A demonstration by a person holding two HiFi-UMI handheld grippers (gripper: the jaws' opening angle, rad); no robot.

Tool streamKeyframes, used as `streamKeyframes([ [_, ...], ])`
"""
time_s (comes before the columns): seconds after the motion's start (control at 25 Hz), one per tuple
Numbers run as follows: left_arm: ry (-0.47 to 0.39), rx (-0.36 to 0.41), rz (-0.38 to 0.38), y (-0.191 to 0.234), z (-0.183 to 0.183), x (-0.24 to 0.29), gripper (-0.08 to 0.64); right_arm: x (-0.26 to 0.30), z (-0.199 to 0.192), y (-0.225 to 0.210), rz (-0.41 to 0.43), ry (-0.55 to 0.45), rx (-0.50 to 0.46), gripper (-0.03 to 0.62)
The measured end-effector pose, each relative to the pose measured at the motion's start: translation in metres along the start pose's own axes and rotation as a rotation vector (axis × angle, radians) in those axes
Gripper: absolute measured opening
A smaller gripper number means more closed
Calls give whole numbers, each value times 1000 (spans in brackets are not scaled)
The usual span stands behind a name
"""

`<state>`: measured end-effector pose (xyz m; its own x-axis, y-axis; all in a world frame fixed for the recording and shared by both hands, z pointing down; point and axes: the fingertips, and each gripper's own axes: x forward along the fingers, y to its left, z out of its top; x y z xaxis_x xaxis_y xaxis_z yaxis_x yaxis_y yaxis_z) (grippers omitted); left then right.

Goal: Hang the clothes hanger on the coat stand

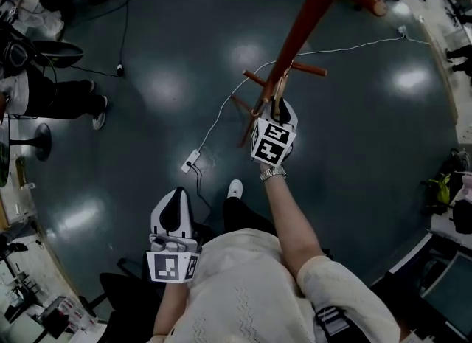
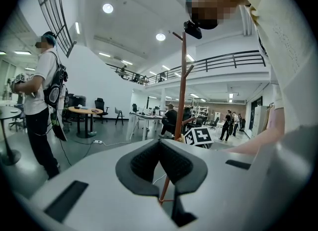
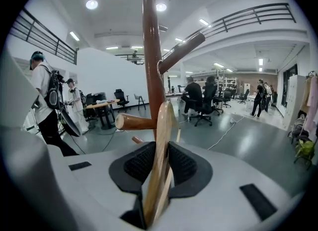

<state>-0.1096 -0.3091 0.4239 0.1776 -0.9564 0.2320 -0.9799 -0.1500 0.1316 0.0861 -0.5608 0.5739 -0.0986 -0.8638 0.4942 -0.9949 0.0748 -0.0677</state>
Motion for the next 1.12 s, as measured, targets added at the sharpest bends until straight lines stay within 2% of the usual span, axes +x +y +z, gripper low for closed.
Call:
streamKeyframes([
  [0.16,1,3,-16,-1,-3,-2,12,-11,3,3,28,-34,3,75],
  [0.36,-7,9,-54,-9,-5,-5,12,-27,0,6,57,-60,6,117],
  [0.56,-9,-2,-76,-17,-13,-15,12,-65,-6,7,54,-106,-57,117],
  [0.68,-16,-7,-97,-19,-18,-21,12,-94,-17,17,111,-119,-74,116],
  [0.84,-30,-13,-127,-18,-18,-34,12,-136,-29,34,226,-119,-41,112],
  [0.92,-36,-12,-144,-20,-18,-44,12,-158,-32,40,269,-127,-68,68],
  [1.0,-40,-13,-161,-23,-22,-55,12,-179,-36,40,275,-136,-113,34],
  [1.12,-39,-21,-185,-25,-32,-75,12,-207,-45,36,270,-149,-105,18],
])
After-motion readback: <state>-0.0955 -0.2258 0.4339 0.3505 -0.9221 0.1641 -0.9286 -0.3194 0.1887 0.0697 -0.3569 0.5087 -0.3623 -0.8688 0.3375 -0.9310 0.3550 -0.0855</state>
